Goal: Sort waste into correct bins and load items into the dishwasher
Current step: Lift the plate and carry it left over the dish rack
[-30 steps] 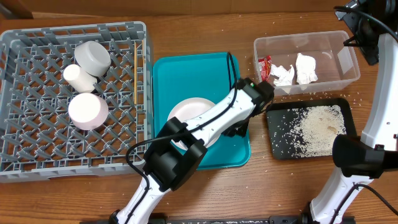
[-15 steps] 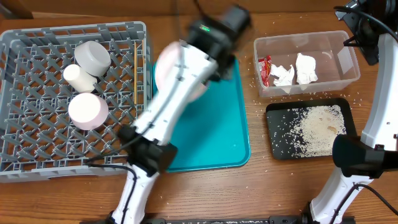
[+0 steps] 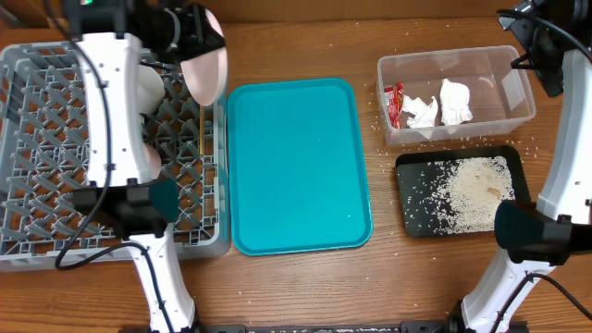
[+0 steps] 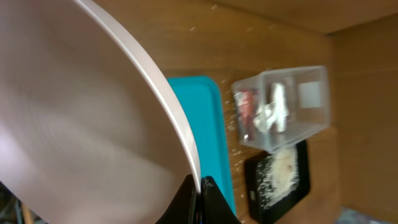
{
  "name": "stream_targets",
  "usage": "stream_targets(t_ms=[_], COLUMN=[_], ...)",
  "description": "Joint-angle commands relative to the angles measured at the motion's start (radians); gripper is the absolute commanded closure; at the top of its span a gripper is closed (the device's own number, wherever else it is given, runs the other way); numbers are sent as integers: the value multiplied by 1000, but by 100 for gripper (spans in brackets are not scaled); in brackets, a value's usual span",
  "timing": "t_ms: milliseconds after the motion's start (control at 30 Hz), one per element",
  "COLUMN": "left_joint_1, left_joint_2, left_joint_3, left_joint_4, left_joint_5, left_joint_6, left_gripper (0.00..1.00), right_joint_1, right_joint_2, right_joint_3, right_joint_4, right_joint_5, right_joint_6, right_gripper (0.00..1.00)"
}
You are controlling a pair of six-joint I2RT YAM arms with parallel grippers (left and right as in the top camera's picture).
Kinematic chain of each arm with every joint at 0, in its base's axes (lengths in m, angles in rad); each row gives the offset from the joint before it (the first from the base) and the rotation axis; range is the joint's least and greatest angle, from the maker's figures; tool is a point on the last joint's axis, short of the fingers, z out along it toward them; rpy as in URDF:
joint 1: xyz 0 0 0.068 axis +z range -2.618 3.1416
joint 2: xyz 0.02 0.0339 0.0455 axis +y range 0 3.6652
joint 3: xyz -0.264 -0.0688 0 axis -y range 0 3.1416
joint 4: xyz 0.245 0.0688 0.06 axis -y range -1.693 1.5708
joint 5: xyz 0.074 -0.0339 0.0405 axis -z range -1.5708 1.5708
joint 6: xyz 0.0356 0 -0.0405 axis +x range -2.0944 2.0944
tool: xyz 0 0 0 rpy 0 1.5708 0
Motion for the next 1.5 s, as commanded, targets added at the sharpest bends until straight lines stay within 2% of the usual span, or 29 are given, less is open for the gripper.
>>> stream_targets(t_ms=[0, 167, 400, 633, 767, 1000, 1067, 1100, 1133, 1167, 1200, 1233, 1467], left_joint_1=[37, 70, 91, 124, 126, 124, 128, 130, 137, 142, 148, 155, 206], left_joint_2=[-24, -24, -24, -24, -24, -24, -24, -24, -24, -25, -25, -25, -27], left_joint_3=[-34, -125, -228, -273, -278, -278, -278, -278, -277, -275, -270, -264, -101], left_joint_4=[32, 87, 93, 81, 76, 71, 71, 71, 70, 66, 59, 51, -94], left_joint_5=[244, 365, 219, 208, 150, 140, 110, 90, 47, 26, 11, 1, -29], left_joint_6=[92, 132, 140, 232, 237, 269, 241, 221, 179, 160, 148, 138, 93], left_gripper=[96, 96, 96, 96, 96, 95, 87, 78, 54, 36, 7, 0, 0], right_joint_1=[2, 2, 2, 2, 2, 2, 2, 2, 2, 2, 2, 2, 2], right_joint_2=[1, 1, 1, 1, 1, 1, 1, 1, 1, 1, 1, 1, 1], right_joint_3=[4, 4, 4, 4, 4, 4, 4, 4, 4, 4, 4, 4, 4], right_joint_4=[3, 3, 3, 3, 3, 3, 3, 3, 3, 3, 3, 3, 3], right_joint_5=[3, 3, 3, 3, 3, 3, 3, 3, 3, 3, 3, 3, 3], right_joint_6=[-6, -6, -6, -6, -6, -6, -6, -6, -6, -6, -6, -6, -6], right_gripper=[0, 0, 0, 0, 0, 0, 0, 0, 0, 0, 0, 0, 0])
